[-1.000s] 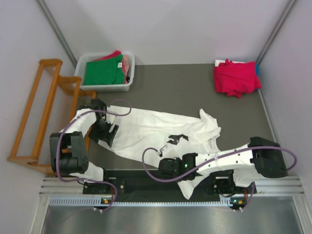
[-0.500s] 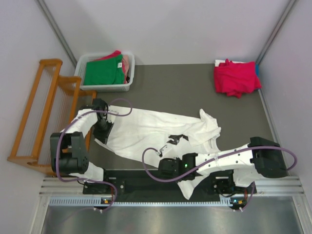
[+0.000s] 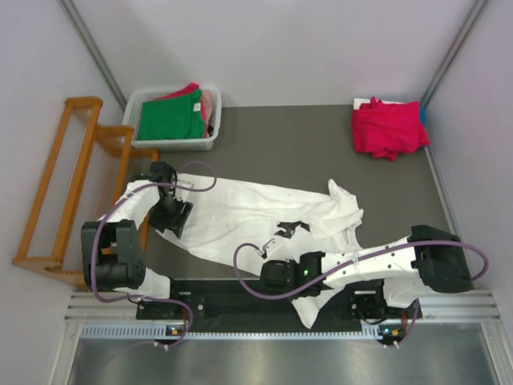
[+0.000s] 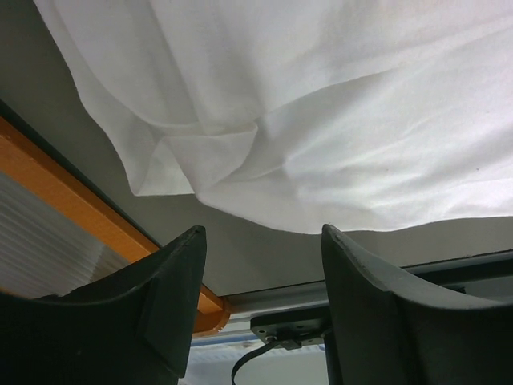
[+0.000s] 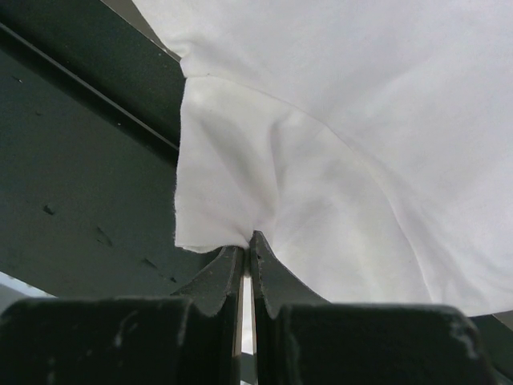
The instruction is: Fold and stack the t-shirts
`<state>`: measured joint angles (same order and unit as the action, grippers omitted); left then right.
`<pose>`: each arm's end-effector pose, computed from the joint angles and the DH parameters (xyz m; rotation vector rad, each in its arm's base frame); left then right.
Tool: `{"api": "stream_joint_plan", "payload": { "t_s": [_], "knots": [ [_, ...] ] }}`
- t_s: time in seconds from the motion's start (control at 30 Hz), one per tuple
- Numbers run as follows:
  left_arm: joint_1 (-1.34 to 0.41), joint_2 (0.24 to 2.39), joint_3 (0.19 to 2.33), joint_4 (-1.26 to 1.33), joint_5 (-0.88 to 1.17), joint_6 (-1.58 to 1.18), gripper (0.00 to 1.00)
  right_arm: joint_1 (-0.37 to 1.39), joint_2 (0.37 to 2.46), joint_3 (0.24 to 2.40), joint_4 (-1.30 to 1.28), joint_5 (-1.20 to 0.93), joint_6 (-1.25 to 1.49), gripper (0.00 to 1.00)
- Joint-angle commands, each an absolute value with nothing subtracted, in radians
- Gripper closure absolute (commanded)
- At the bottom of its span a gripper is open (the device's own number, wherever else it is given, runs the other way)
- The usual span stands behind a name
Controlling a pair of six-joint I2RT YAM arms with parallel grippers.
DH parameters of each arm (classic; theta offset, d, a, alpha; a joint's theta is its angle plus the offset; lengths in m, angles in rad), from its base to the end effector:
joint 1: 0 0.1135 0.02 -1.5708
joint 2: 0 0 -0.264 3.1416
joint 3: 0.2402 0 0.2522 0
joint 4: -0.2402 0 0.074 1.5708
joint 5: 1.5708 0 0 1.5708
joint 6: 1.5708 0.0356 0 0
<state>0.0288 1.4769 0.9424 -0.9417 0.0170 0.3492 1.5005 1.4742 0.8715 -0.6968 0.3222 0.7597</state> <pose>0.2469 0.0065 0.1941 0.4870 3.0063 0.0016 0.0295 0.2578 0.1830 -0.9327 2.5694 0.1479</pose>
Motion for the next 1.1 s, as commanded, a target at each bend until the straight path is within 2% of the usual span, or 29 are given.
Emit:
{"api": "stream_joint_plan", "payload": {
  "t_s": [0.0,0.13,0.27,0.33,0.43,0.47,0.9,1.07],
  "knots": [
    [0.028,1.494,0.933,-0.888,0.020,0.350,0.38,1.491,1.445,0.916,-0.706,0.327,0.764,1.00],
    [0.028,1.519,0.920,-0.865,0.011,0.347,0.46,1.490,1.440,0.917,-0.710,0.327,0.767,1.00],
    [0.028,1.532,0.910,-0.841,0.011,0.348,0.47,1.489,1.436,0.917,-0.710,0.325,0.772,1.00],
    [0.026,1.536,0.908,-0.839,0.009,0.348,0.51,1.491,1.433,0.916,-0.707,0.327,0.775,1.00],
    [0.026,1.536,0.911,-0.842,0.011,0.348,0.82,1.491,1.431,0.916,-0.710,0.328,0.776,1.00],
    [0.028,1.534,0.913,-0.847,0.009,0.348,1.00,1.491,1.430,0.917,-0.710,0.327,0.776,1.00],
    [0.028,1.341,1.031,-0.977,0.071,0.339,1.00,1.493,1.329,0.951,-0.839,0.425,0.842,1.00],
    [0.029,1.367,1.078,-0.934,0.035,0.324,1.00,1.459,1.287,0.989,-0.896,0.523,0.838,1.00]
  ]
}}
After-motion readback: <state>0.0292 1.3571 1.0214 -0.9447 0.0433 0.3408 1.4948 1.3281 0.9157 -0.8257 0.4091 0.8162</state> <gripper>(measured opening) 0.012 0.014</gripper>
